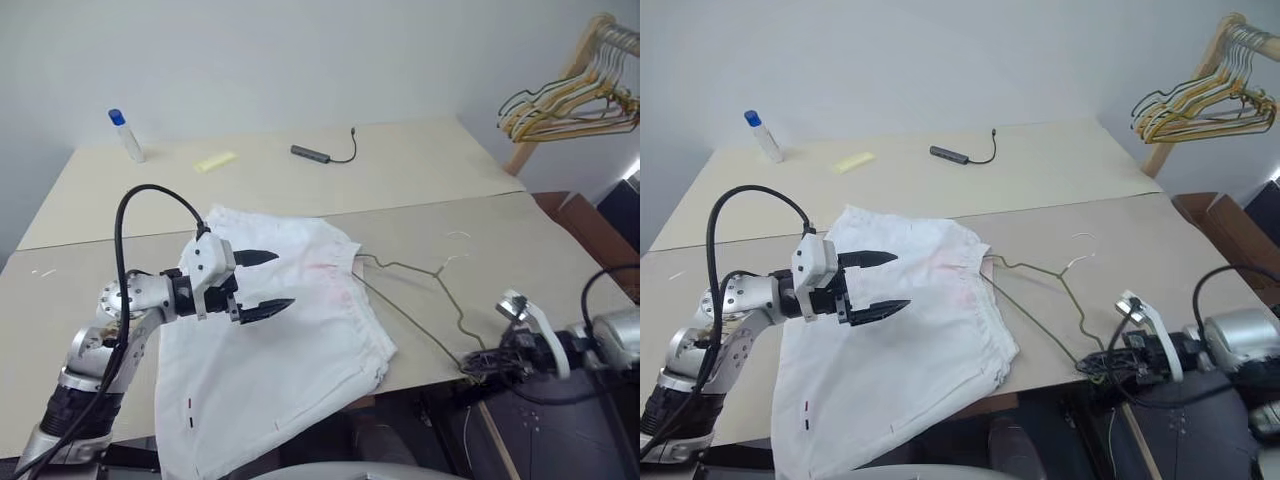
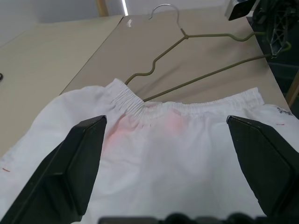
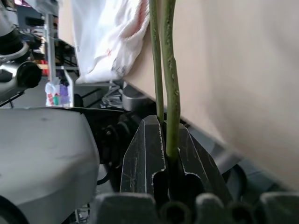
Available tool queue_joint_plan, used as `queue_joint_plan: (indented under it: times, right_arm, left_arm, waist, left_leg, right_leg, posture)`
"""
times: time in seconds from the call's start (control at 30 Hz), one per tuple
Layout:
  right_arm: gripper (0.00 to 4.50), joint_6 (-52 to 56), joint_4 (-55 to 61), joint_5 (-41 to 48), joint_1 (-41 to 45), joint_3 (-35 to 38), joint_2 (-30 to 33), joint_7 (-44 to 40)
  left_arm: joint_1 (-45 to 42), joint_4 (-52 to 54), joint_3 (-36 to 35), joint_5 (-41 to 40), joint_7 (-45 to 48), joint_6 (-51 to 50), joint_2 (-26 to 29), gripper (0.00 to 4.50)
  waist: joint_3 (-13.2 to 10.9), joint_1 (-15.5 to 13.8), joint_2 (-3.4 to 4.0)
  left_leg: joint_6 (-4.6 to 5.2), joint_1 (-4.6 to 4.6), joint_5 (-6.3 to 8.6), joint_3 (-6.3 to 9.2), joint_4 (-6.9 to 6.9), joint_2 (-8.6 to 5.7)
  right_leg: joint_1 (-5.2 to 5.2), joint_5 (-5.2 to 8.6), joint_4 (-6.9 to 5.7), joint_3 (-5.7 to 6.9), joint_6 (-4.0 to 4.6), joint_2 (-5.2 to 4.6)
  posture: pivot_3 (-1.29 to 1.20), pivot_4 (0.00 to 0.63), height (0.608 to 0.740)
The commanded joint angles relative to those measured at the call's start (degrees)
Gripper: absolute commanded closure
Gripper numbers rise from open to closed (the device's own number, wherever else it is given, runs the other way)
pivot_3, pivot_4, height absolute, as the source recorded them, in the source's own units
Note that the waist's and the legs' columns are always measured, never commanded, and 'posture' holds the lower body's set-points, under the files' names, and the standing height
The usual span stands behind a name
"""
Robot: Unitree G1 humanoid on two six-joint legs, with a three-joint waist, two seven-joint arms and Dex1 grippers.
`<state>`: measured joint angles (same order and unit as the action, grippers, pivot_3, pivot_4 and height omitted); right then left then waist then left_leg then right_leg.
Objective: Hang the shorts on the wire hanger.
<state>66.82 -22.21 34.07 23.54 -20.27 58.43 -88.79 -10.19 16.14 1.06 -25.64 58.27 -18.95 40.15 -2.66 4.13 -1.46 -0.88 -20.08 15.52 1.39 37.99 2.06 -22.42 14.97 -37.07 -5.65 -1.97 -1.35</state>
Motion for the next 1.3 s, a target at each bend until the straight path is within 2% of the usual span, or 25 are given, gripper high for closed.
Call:
queue_joint_plan:
  times: [0.03,0.17,0.43,0.57,0.7,0.87,1.03,1.17,1.3]
  right_arm:
    - [4.50,-3.55,-7.86,-4.56,6.60,-2.93,-2.62,-3.60]
    - [4.50,-7.26,-15.91,-6.46,13.00,-6.60,-5.10,-3.71]
    - [4.50,-9.70,-18.07,0.53,18.98,-18.06,-4.98,-3.71]
    - [4.50,-11.22,-26.53,-0.22,24.15,-19.53,-7.91,-3.71]
    - [4.50,-12.90,-35.90,-3.50,27.22,-14.86,-12.30,-3.71]
    - [4.50,-16.77,-35.25,-4.87,25.62,-9.08,-13.66,-3.71]
    - [4.50,-30.05,-25.01,-7.57,19.66,0.75,-14.60,3.40]
    - [4.50,-31.71,-14.67,-8.89,16.99,5.84,-14.50,7.45]
    - [4.50,-34.62,-2.83,-12.20,14.72,7.82,-13.72,12.15]
  left_arm:
    - [-0.49,1.58,-0.18,0.67,-0.56,0.81,-0.17,0.04]
    - [0.53,2.65,-0.38,0.94,-1.10,0.68,-0.32,0.04]
    - [1.68,3.08,0.35,2.06,-2.36,1.24,-0.99,0.04]
    - [1.08,2.66,0.67,2.70,-2.73,1.47,-1.99,0.04]
    - [1.55,2.82,0.60,3.30,-3.22,1.85,-2.58,0.04]
    - [2.43,3.07,0.22,3.29,-3.41,2.05,-2.78,0.04]
    - [1.50,1.99,-0.15,3.11,-2.85,2.54,-2.40,0.04]
    - [-2.51,-0.49,-1.08,3.19,-2.97,3.15,-2.33,0.04]
    - [-8.82,-3.56,-4.46,1.23,-2.84,3.25,-2.02,0.04]
  waist:
    - [0.00,-0.19,0.01]
    - [0.00,-0.70,0.02]
    - [0.01,-2.06,0.04]
    - [0.01,-1.93,0.04]
    - [0.01,-2.09,0.04]
    - [0.01,-3.27,0.05]
    - [0.03,-3.51,0.07]
    - [0.03,-3.45,0.07]
    - [0.03,-3.27,0.08]
  left_leg:
    - [0.00,0.01,0.00,0.01,0.00,0.00]
    - [0.00,0.08,0.00,0.01,0.00,-0.03]
    - [0.00,0.08,0.00,0.01,0.03,-0.07]
    - [0.00,0.12,0.00,0.01,0.04,-0.06]
    - [0.00,0.10,0.00,0.02,0.04,-0.06]
    - [0.00,-0.03,0.00,0.02,0.07,-0.08]
    - [0.00,-0.08,0.00,0.05,0.10,-0.06]
    - [-0.01,-0.10,0.00,0.04,0.11,-0.07]
    - [-0.01,-0.10,0.00,0.06,0.13,-0.06]
  right_leg:
    - [-0.01,0.00,0.00,0.01,0.00,0.01]
    - [-0.12,-0.03,0.03,0.02,0.05,-0.06]
    - [-0.14,-0.12,-0.02,0.05,0.20,-0.11]
    - [-0.11,-0.13,-0.02,0.04,0.22,-0.09]
    - [-0.12,-0.23,-0.03,0.04,0.38,-0.08]
    - [-0.22,-0.26,-0.02,0.06,0.42,-0.10]
    - [-0.25,-0.26,-0.06,0.10,0.42,-0.10]
    - [-0.27,-0.26,-0.07,0.09,0.42,-0.10]
    - [-0.29,-0.26,-0.09,0.09,0.41,-0.08]
  posture:
    - [0.02,0.000,0.740]
    - [0.04,0.000,0.740]
    - [0.06,0.000,0.740]
    - [0.07,0.000,0.740]
    - [0.09,0.000,0.740]
    - [0.08,0.000,0.740]
    - [0.06,0.000,0.740]
    - [0.05,0.000,0.740]
    - [0.04,0.000,0.740]
